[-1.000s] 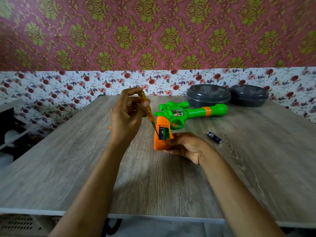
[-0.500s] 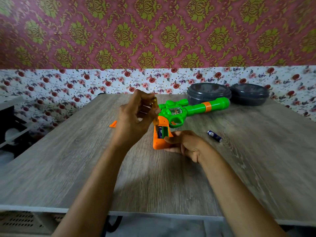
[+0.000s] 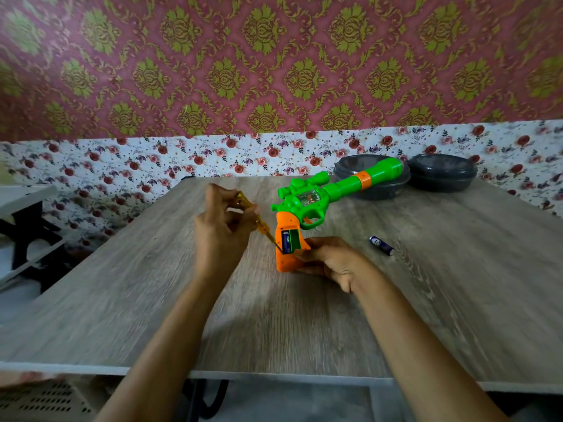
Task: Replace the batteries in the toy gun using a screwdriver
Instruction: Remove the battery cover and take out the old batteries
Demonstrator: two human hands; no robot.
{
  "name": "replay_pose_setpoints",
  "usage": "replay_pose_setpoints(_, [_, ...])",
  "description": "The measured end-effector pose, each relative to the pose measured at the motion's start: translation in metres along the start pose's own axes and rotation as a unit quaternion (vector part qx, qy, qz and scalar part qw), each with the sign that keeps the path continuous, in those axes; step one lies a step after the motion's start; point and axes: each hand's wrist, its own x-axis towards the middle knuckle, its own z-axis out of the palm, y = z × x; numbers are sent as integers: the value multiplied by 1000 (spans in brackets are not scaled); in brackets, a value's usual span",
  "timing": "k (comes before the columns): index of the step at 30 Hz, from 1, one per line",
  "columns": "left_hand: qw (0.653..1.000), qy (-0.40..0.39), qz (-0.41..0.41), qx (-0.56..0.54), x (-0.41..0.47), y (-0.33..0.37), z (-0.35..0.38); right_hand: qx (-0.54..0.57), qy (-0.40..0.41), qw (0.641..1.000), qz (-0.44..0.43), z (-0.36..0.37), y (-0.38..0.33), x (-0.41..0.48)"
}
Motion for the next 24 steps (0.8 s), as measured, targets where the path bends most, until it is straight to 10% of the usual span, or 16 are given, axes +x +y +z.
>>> replay_pose_setpoints(18, [931,-88,314,164,-33,9,15,33,-36,999,-6,-6,-1,-2])
replay_pose_setpoints(24, [988,18,144,53,-24,7,5,38,-17,999,0,-4,-1,-2])
